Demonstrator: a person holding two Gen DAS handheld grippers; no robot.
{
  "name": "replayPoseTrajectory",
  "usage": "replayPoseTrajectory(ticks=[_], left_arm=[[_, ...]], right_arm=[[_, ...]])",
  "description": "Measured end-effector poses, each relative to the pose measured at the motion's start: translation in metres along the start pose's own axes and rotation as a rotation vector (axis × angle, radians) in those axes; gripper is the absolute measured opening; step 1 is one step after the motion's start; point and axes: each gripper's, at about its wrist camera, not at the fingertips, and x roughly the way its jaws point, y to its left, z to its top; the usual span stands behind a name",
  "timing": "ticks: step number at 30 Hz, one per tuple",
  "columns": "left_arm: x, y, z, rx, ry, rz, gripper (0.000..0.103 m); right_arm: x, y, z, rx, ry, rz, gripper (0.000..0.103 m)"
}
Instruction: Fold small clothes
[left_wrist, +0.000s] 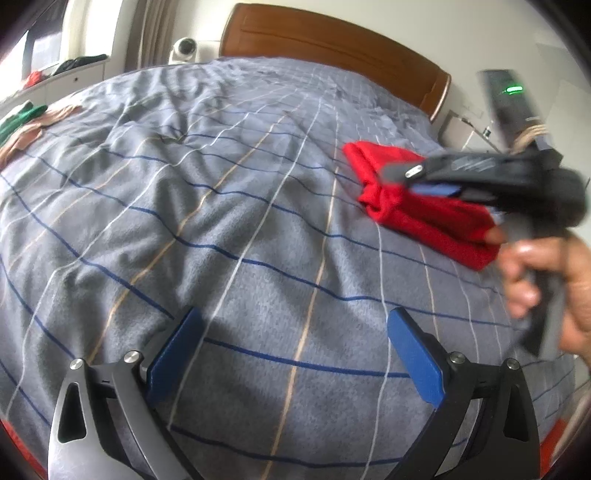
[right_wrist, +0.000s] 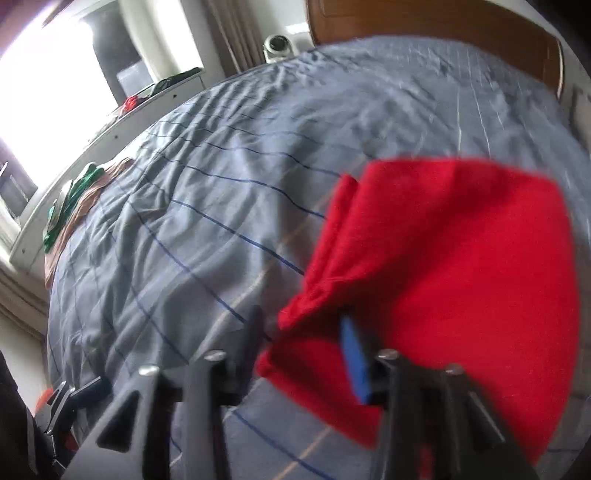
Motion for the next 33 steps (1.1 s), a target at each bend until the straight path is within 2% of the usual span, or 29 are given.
replayPoseTrajectory(ticks=[3, 7, 9, 13, 17, 21, 24, 28, 33], left_arm=[[0.000, 0.003, 0.001, -0.020, 0.004, -0.014, 0.101], [0.000, 0.004, 0.001, -0.026, 0.006, -0.017, 0.101], [0.000, 0.004, 0.002, -0.017, 0.006, -0.010, 0.101], [0.002, 0.001, -0.001, 0.012, 0.007, 0.014, 0.101], [0.003, -0.003, -0.003, 0.035, 0.010, 0.033, 0.101], [0.005, -0.005, -0.004, 0.047, 0.017, 0.046, 0.101], [0.005, -0.006, -0.005, 0.054, 0.019, 0.051, 0.101], [0.006, -0.008, -0.006, 0.070, 0.018, 0.062, 0.101], [0.007, -0.015, -0.011, 0.116, 0.014, 0.102, 0.101]], right_arm=[[-0.044, -0.004, -0.001, 0.008, -0.094, 0.018, 0.048], [-0.090, -0.028, -0.020, 0.043, -0.172, -0.064, 0.048], [-0.093, -0.040, -0.035, 0.063, -0.147, -0.084, 0.048], [-0.049, -0.060, -0.073, 0.146, 0.061, -0.053, 0.048], [-0.072, -0.042, -0.105, 0.151, -0.007, -0.013, 0.048], [-0.098, -0.029, -0.136, 0.130, -0.055, -0.077, 0.052], [-0.111, -0.037, -0.161, 0.147, -0.064, -0.139, 0.062], [-0.120, -0.058, -0.191, 0.219, -0.064, -0.175, 0.064], [-0.127, -0.063, -0.200, 0.227, -0.094, -0.190, 0.065]])
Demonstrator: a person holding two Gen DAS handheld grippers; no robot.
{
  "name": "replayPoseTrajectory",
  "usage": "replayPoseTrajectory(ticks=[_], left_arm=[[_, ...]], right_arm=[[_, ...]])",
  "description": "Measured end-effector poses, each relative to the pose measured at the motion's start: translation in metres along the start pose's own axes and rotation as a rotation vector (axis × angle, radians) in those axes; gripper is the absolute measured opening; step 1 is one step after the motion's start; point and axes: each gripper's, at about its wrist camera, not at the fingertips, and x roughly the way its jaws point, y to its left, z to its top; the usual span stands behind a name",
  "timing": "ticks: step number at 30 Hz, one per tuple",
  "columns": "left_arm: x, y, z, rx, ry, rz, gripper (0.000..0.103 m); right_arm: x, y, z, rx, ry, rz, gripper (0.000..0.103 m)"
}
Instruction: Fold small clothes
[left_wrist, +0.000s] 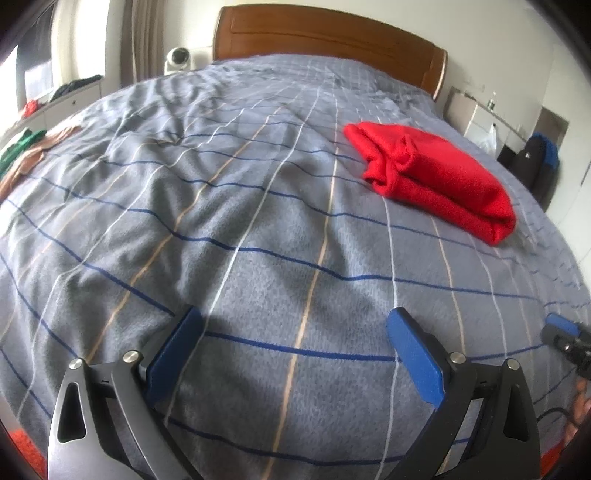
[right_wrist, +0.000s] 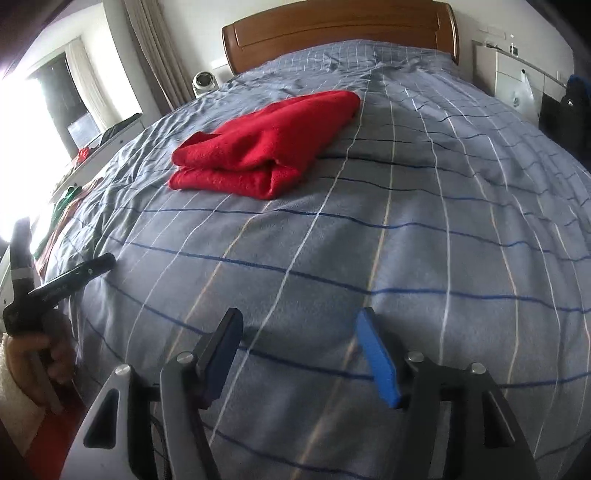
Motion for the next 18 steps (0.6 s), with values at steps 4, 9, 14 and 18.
replayPoseTrajectory(ticks=[4, 9, 14, 18], left_arm=[[0.001, -0.005, -0.004, 0.032, -0.005, 0.035, 0.101], [-0.008, -0.007, 0.000, 0.004, 0.026, 0.011, 0.101], [-0.006, -0.015, 0.067, -0.104, 0.054, -0.227, 0.101], [0.030, -0.043, 0.135, -0.059, 0.089, -0.310, 0.101]], right_arm=[[0.000, 0.001, -0.005, -0.011, -0.020, 0.002, 0.073], [-0.002, 0.001, -0.018, -0.025, -0.046, 0.009, 0.081], [-0.005, -0.012, -0.007, 0.039, -0.043, 0.061, 0.081], [0.003, -0.041, 0.032, 0.169, -0.062, 0.090, 0.081]])
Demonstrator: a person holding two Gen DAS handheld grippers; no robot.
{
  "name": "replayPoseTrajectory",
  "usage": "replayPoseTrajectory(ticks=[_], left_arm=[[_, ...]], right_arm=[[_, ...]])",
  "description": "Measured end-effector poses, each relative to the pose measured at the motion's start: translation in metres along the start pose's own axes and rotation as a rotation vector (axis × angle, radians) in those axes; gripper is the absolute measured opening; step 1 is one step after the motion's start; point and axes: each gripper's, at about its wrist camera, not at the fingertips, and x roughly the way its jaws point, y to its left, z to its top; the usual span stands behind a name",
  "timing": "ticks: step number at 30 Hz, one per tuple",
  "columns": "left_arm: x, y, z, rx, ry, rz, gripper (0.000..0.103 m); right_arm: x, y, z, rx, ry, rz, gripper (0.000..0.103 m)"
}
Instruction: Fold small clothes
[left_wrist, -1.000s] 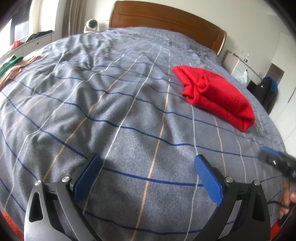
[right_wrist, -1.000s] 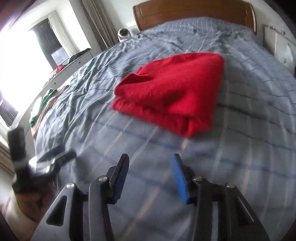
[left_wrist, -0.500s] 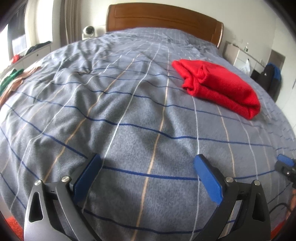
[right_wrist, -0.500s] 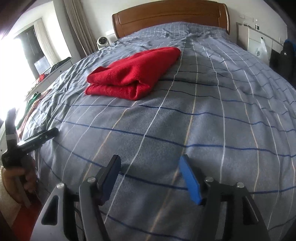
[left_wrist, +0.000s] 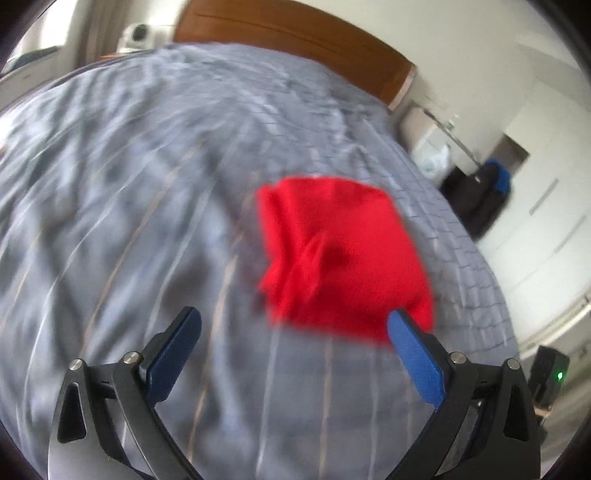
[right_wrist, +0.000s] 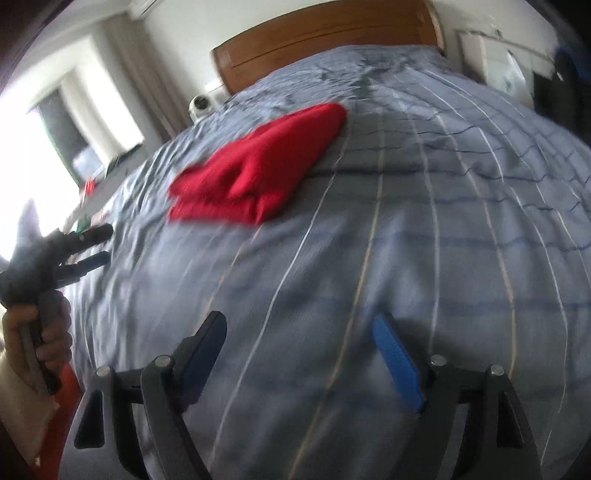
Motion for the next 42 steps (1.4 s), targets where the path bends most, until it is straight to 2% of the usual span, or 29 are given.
replayPoseTrajectory(ticks=[2, 4, 8, 10, 12, 13, 14, 15, 16, 17, 18, 19, 21, 23, 25, 27, 28, 29, 31, 32, 33, 34, 35, 37, 38, 39, 42], left_arm=[[0.030, -0.005, 0.025, 0.019, 0.053, 0.009, 0.101], [0.065, -0.002, 0.042, -0.002, 0.109, 0.058, 0.101], [0.105, 0.014, 0.045, -0.061, 0.181, 0.122, 0.101], [0.114, 0.017, 0.040, -0.054, 0.209, 0.134, 0.101], [0.116, 0.011, 0.033, -0.008, 0.203, 0.156, 0.101], [0.116, 0.009, 0.031, 0.007, 0.201, 0.162, 0.098], [0.117, 0.004, 0.028, 0.031, 0.203, 0.166, 0.081], [0.117, 0.000, 0.026, 0.047, 0.205, 0.146, 0.066], [0.117, -0.004, 0.024, 0.052, 0.213, 0.113, 0.040], [0.116, -0.009, 0.023, 0.062, 0.213, 0.104, 0.029], [0.113, -0.017, 0.021, 0.091, 0.197, 0.117, 0.023], [0.108, -0.023, 0.019, 0.114, 0.182, 0.118, 0.021], [0.093, -0.025, 0.022, 0.105, 0.144, 0.103, 0.019], [0.067, -0.027, 0.026, 0.077, 0.095, 0.056, 0.019], [0.034, -0.035, 0.027, 0.090, 0.024, 0.025, 0.019], [0.023, -0.036, 0.026, 0.098, 0.004, 0.017, 0.022], [0.025, -0.035, 0.023, 0.092, 0.014, 0.024, 0.031], [0.033, -0.032, 0.015, 0.083, 0.044, 0.062, 0.043], [0.043, -0.022, -0.001, 0.088, 0.078, 0.181, 0.055], [0.040, -0.017, -0.013, 0.103, 0.077, 0.249, 0.058], [0.031, -0.015, -0.027, 0.130, 0.052, 0.284, 0.060], [0.019, -0.016, -0.040, 0.156, 0.025, 0.309, 0.071], [0.009, -0.019, -0.049, 0.177, -0.001, 0.331, 0.086], [-0.023, -0.034, -0.077, 0.246, -0.107, 0.404, 0.101], [-0.034, -0.041, -0.088, 0.274, -0.159, 0.421, 0.102], [-0.040, -0.044, -0.089, 0.292, -0.189, 0.434, 0.102], [-0.061, -0.068, -0.108, 0.330, -0.203, 0.484, 0.102]], right_arm=[[0.008, -0.013, 0.034, 0.069, -0.032, 0.024, 0.081], [0.021, -0.022, 0.065, 0.120, -0.034, 0.053, 0.081], [0.067, -0.026, 0.123, 0.183, 0.004, 0.141, 0.081], [0.099, -0.024, 0.143, 0.207, 0.046, 0.180, 0.081], [0.126, -0.024, 0.151, 0.244, 0.096, 0.214, 0.081], [0.145, -0.020, 0.152, 0.265, 0.132, 0.225, 0.081], [0.154, -0.015, 0.152, 0.265, 0.149, 0.225, 0.081], [0.163, -0.007, 0.149, 0.238, 0.159, 0.196, 0.075], [0.165, 0.008, 0.146, 0.157, 0.147, 0.124, 0.069], [0.165, 0.029, 0.143, 0.033, 0.129, 0.034, 0.053], [0.164, 0.042, 0.141, -0.051, 0.111, -0.018, 0.043], [0.159, 0.063, 0.137, -0.172, 0.080, -0.095, 0.039], [0.146, 0.097, 0.132, -0.360, 0.019, -0.192, 0.032], [0.125, 0.115, 0.133, -0.437, -0.049, -0.187, 0.031], [0.102, 0.123, 0.139, -0.454, -0.104, -0.147, 0.031], [0.085, 0.124, 0.147, -0.455, -0.138, -0.100, 0.031], [0.078, 0.121, 0.149, -0.439, -0.141, -0.074, 0.032], [0.078, 0.118, 0.148, -0.418, -0.120, -0.050, 0.036], [0.091, 0.098, 0.148, -0.346, 0.000, -0.032, 0.053], [0.095, 0.088, 0.144, -0.318, 0.042, -0.054, 0.072], [0.093, 0.078, 0.136, -0.298, 0.060, -0.091, 0.078], [0.083, 0.068, 0.122, -0.289, 0.054, -0.126, 0.078], [0.069, 0.060, 0.107, -0.286, 0.043, -0.140, 0.079], [0.042, 0.051, 0.081, -0.278, 0.023, -0.161, 0.090], [0.029, 0.048, 0.070, -0.274, 0.010, -0.178, 0.098], [0.012, 0.047, 0.052, -0.272, -0.009, -0.195, 0.099], [-0.016, 0.046, 0.024, -0.262, -0.032, -0.208, 0.099]])
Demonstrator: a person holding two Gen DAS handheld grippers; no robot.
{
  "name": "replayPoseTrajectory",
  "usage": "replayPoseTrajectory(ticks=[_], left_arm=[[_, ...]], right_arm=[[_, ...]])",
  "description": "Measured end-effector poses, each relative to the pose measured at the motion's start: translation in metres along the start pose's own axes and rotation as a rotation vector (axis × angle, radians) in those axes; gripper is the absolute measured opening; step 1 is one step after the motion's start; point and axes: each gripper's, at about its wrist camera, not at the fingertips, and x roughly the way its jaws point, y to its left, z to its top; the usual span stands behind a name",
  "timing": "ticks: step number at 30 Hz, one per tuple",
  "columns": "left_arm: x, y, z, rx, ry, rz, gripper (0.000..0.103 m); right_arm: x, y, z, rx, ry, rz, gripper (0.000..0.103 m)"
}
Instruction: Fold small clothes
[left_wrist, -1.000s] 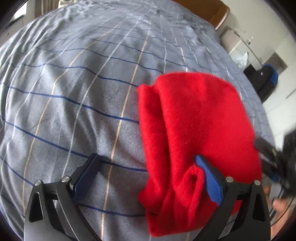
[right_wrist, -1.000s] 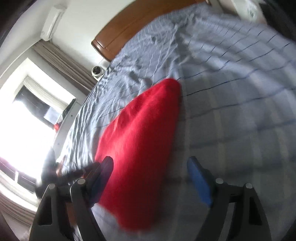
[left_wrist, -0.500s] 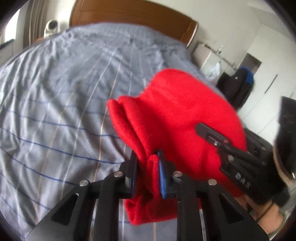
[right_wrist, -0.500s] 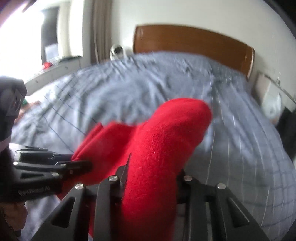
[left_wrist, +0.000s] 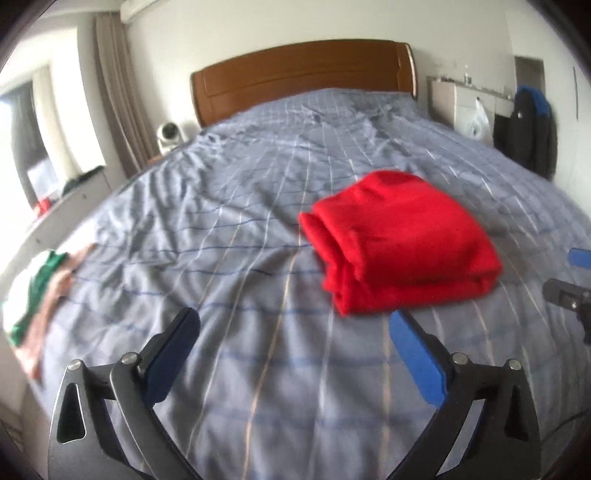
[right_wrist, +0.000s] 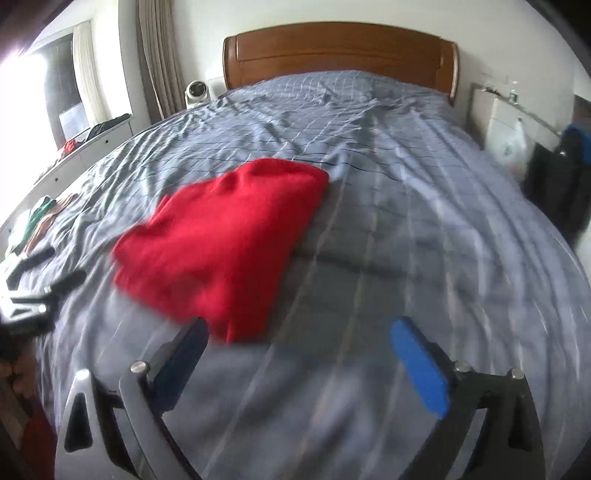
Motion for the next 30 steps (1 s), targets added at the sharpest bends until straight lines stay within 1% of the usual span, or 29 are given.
replayPoseTrajectory(ticks=[1, 3, 4, 5, 7, 9, 11, 13, 16, 18, 21, 23, 25, 28, 30], left_arm=[[-0.012, -0.004, -0.005, -0.002, 0.011, 0.008, 0.102], [-0.025, -0.008, -0.011, -0.005, 0.035, 0.025, 0.102], [-0.033, -0.009, -0.016, -0.008, 0.053, 0.017, 0.102], [-0.036, -0.010, -0.018, -0.009, 0.068, 0.007, 0.102], [-0.050, -0.009, -0.026, -0.003, 0.127, -0.030, 0.102], [-0.061, -0.013, -0.029, 0.016, 0.156, -0.020, 0.102], [-0.072, -0.014, -0.030, 0.048, 0.148, 0.002, 0.102], [-0.086, -0.013, -0.029, 0.068, 0.128, 0.006, 0.102], [-0.095, -0.006, -0.025, 0.073, 0.136, -0.020, 0.102], [-0.099, -0.002, -0.025, 0.079, 0.138, -0.033, 0.102], [-0.101, 0.000, -0.026, 0.070, 0.152, -0.028, 0.102], [-0.103, 0.002, -0.026, 0.041, 0.167, -0.046, 0.103], [-0.109, 0.004, -0.025, 0.005, 0.175, -0.084, 0.103], [-0.116, 0.004, -0.022, -0.018, 0.173, -0.110, 0.103], [-0.116, 0.005, -0.021, -0.035, 0.178, -0.119, 0.103]], right_arm=[[-0.013, 0.002, -0.010, 0.008, -0.006, 0.005, 0.099], [-0.035, 0.005, -0.024, 0.025, -0.023, 0.016, 0.099], [-0.046, 0.008, -0.031, 0.031, -0.026, 0.021, 0.100], [-0.055, 0.012, -0.037, 0.033, -0.017, 0.024, 0.101], [-0.066, 0.017, -0.043, 0.016, 0.009, 0.026, 0.101], [-0.075, 0.023, -0.046, -0.020, 0.042, 0.012, 0.101], [-0.086, 0.028, -0.047, -0.049, 0.061, 0.008, 0.101], [-0.099, 0.031, -0.049, -0.066, 0.073, 0.020, 0.101], [-0.113, 0.035, -0.053, -0.097, 0.105, 0.046, 0.101], [-0.119, 0.038, -0.054, -0.117, 0.118, 0.046, 0.101], [-0.134, 0.041, -0.053, -0.133, 0.095, 0.032, 0.101], [-0.143, 0.043, -0.051, -0.120, 0.067, 0.019, 0.101], [-0.149, 0.045, -0.052, -0.079, 0.047, 0.016, 0.102], [-0.149, 0.049, -0.058, -0.006, 0.040, 0.054, 0.102], [-0.148, 0.051, -0.059, 0.012, 0.041, 0.070, 0.102]])
